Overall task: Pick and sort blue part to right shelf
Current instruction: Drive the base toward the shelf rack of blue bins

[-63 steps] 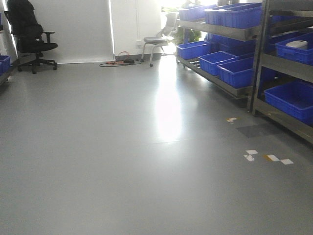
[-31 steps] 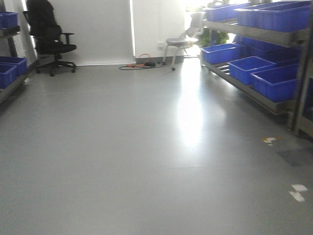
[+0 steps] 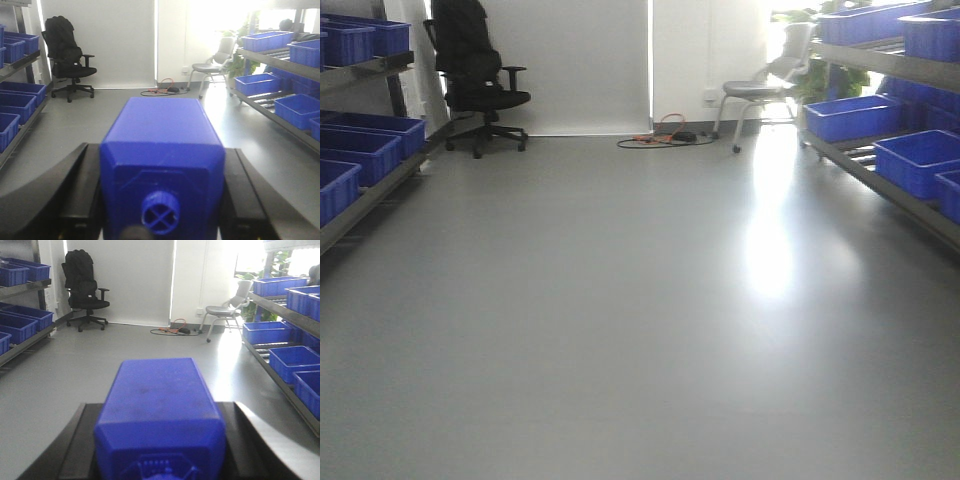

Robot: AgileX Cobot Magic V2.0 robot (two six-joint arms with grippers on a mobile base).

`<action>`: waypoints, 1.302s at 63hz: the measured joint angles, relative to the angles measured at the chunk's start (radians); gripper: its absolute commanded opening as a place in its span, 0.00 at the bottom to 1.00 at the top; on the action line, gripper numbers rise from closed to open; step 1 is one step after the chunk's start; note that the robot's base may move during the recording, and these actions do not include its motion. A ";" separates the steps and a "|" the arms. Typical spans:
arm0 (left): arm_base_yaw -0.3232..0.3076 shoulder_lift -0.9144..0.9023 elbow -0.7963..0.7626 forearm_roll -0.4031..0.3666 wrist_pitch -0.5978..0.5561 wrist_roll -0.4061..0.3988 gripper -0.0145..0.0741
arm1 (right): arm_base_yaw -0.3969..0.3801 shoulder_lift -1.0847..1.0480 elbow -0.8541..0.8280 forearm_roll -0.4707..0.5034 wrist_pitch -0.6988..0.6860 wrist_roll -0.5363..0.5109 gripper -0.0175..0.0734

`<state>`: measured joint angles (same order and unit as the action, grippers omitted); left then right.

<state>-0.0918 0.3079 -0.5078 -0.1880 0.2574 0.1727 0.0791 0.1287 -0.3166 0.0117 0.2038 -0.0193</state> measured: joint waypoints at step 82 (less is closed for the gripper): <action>0.000 0.000 0.000 0.000 0.000 0.000 0.63 | 0.000 0.000 0.000 0.000 0.000 0.000 0.67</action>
<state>-0.0918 0.3079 -0.5078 -0.1880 0.2574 0.1727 0.0791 0.1287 -0.3166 0.0117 0.2038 -0.0193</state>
